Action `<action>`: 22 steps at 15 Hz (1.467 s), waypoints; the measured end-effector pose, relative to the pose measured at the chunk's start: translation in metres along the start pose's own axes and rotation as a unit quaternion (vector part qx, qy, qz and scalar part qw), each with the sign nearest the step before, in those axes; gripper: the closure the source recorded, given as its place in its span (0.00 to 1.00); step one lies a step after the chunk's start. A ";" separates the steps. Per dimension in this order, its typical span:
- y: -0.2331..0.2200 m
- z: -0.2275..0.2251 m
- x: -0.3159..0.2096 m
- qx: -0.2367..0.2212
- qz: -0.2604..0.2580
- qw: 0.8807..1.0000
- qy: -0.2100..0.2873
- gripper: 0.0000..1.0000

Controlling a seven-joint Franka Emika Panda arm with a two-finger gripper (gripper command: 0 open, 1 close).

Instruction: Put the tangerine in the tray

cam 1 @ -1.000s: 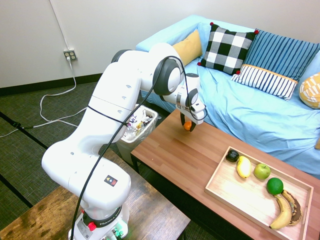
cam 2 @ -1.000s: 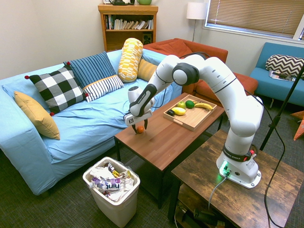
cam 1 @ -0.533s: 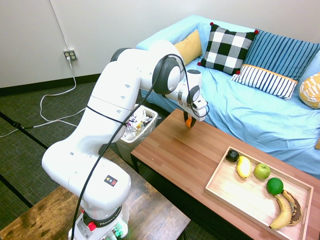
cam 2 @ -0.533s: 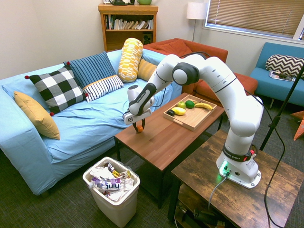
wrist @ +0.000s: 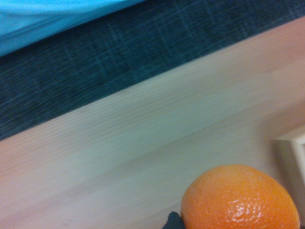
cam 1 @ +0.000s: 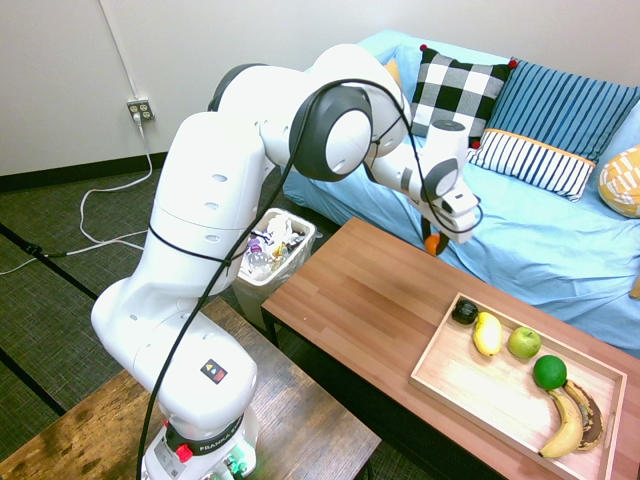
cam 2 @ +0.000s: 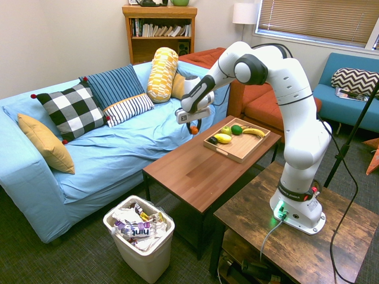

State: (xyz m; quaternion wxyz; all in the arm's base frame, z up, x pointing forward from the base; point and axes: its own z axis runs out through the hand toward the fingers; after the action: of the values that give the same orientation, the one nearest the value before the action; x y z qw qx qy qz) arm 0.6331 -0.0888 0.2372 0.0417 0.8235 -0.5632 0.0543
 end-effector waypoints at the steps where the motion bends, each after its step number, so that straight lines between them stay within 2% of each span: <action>1: 0.021 0.003 0.023 -0.009 0.018 1.000 0.002 1.00; 6: 0.109 0.031 0.114 -0.050 0.099 0.994 0.007 1.00; 9: 0.149 0.060 0.142 -0.079 0.130 0.988 0.006 1.00; 16: 0.199 0.130 0.152 -0.133 0.160 0.978 -0.010 1.00; 22: 0.202 0.157 0.145 -0.139 0.170 0.975 -0.022 1.00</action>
State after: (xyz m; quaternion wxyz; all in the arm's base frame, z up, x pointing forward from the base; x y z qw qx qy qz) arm 0.5032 -0.3160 0.1030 0.1335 0.7026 -0.6980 -0.0368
